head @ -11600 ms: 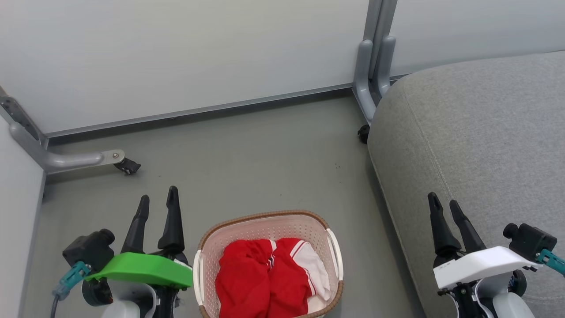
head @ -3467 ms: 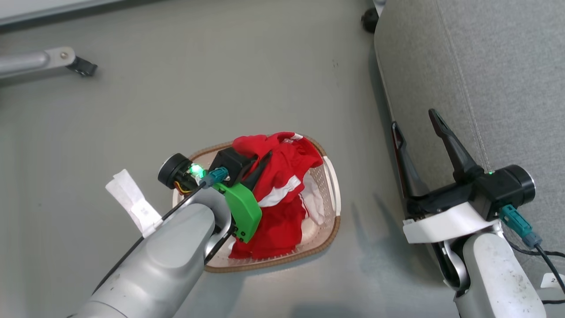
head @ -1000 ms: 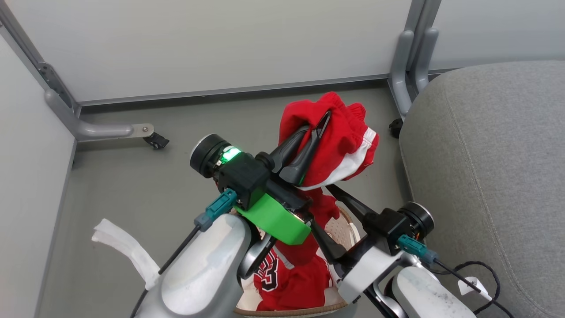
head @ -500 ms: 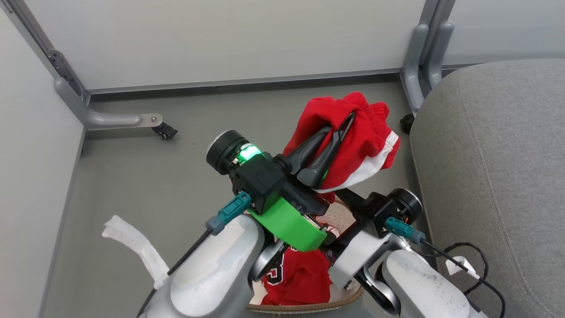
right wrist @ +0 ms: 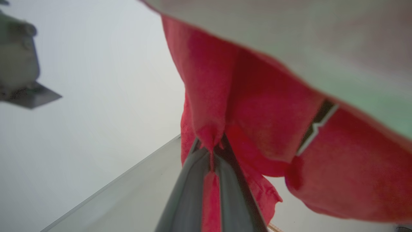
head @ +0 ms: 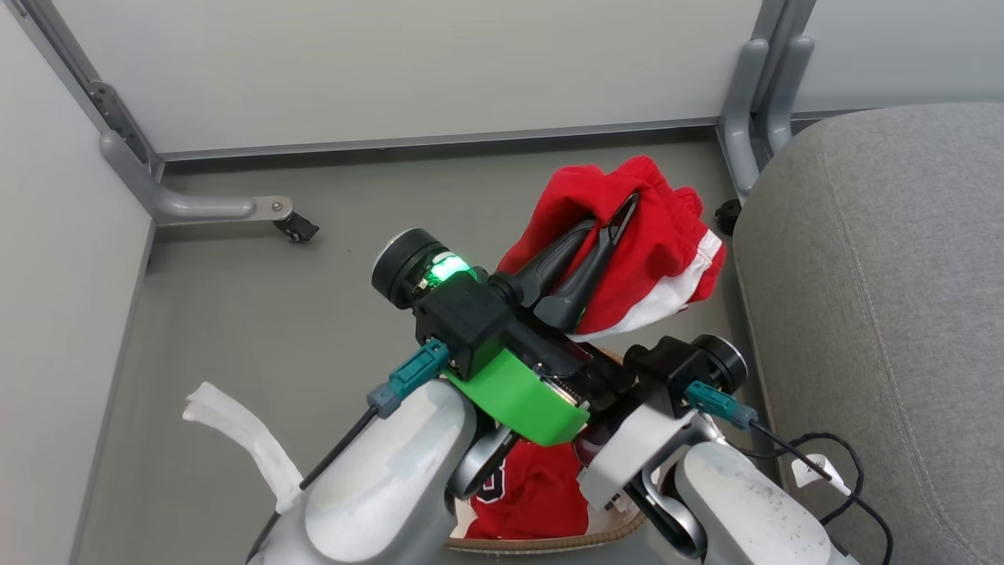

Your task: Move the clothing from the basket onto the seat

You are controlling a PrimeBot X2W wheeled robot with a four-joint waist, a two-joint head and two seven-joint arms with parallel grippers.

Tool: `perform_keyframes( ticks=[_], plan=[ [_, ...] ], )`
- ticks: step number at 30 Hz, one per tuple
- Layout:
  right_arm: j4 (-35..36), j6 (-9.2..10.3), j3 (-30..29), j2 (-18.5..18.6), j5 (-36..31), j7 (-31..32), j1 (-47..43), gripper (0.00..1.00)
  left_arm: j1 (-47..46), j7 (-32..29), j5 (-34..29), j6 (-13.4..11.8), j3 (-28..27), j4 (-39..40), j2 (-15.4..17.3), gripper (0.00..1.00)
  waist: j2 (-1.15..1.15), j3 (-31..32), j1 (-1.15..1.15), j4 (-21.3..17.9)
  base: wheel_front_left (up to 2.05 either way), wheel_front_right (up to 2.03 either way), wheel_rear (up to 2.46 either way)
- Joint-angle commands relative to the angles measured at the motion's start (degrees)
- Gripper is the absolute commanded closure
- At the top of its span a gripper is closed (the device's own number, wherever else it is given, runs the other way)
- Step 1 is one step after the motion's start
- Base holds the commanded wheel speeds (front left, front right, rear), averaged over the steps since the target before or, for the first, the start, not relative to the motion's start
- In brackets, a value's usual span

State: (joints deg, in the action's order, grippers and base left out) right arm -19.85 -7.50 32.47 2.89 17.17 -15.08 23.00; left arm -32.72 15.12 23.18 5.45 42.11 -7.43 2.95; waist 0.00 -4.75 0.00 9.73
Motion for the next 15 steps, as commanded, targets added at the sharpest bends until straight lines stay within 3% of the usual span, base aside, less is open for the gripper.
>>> perform_keyframes(
  ticks=[1,15],
  plan=[
    [0.29,0.02,0.15,0.08,0.43,-0.14,-0.13,1.0,-1.02,0.05,-0.01,-0.44,-0.27,-0.06,-0.1,1.0,0.0,-0.12,0.0,-0.18,0.0,0.0,0.0],
    [0.89,0.02,0.6,0.06,1.46,-0.14,-0.89,1.0,-0.7,0.05,-0.74,-0.01,-0.53,-1.22,-0.1,1.0,0.0,0.01,0.0,-1.09,0.0,0.0,0.0]
  ],
)
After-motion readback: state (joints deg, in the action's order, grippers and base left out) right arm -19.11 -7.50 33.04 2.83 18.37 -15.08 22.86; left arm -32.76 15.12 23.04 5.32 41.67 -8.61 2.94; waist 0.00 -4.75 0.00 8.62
